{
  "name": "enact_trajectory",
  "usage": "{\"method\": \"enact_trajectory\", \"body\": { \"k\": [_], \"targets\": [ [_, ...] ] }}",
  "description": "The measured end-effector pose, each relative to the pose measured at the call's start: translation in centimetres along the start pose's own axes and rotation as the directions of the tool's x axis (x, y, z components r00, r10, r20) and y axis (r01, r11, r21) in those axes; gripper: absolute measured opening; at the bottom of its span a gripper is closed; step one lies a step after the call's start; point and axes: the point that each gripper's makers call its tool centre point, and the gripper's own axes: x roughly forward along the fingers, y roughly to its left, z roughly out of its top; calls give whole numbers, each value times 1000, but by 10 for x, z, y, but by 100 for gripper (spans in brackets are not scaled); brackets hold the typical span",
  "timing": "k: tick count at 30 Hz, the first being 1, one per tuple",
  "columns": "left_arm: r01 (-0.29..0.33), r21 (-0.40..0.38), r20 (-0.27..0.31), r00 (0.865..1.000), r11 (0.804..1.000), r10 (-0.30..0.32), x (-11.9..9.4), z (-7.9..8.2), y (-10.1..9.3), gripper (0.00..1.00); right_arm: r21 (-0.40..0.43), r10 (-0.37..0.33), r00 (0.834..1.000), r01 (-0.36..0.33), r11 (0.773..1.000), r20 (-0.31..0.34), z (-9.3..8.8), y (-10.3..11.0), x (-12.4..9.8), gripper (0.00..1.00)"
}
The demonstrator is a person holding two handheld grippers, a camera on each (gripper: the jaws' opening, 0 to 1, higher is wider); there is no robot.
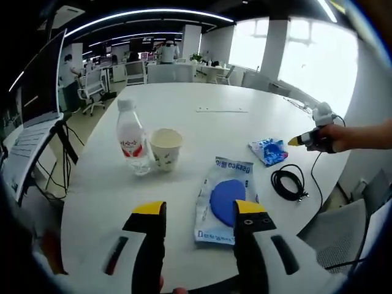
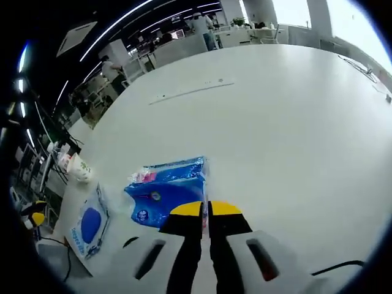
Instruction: Arrange the tabletop items into an orderly group along one side of the table until the central work area is clear of visible clutter.
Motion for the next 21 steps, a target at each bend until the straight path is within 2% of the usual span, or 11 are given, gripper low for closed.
{"method": "enact_trajectory", "body": {
  "k": [8,15,21],
  "targets": [
    [3,-5,-9,1000,1000,-3,2,-7,-2,43,-26,0,1000,0,1000,1,4,1,-3,5],
    [8,-8,-31,999,1000,-8,4,-18,-5,42,-81,17,1000,-16,997,7,13,4,1,8],
    [14,-13,-44,999,1000,-15,5,-23,-8,42,-130,45,999,-43,991,12,20,18,4,10]
  ]
}}
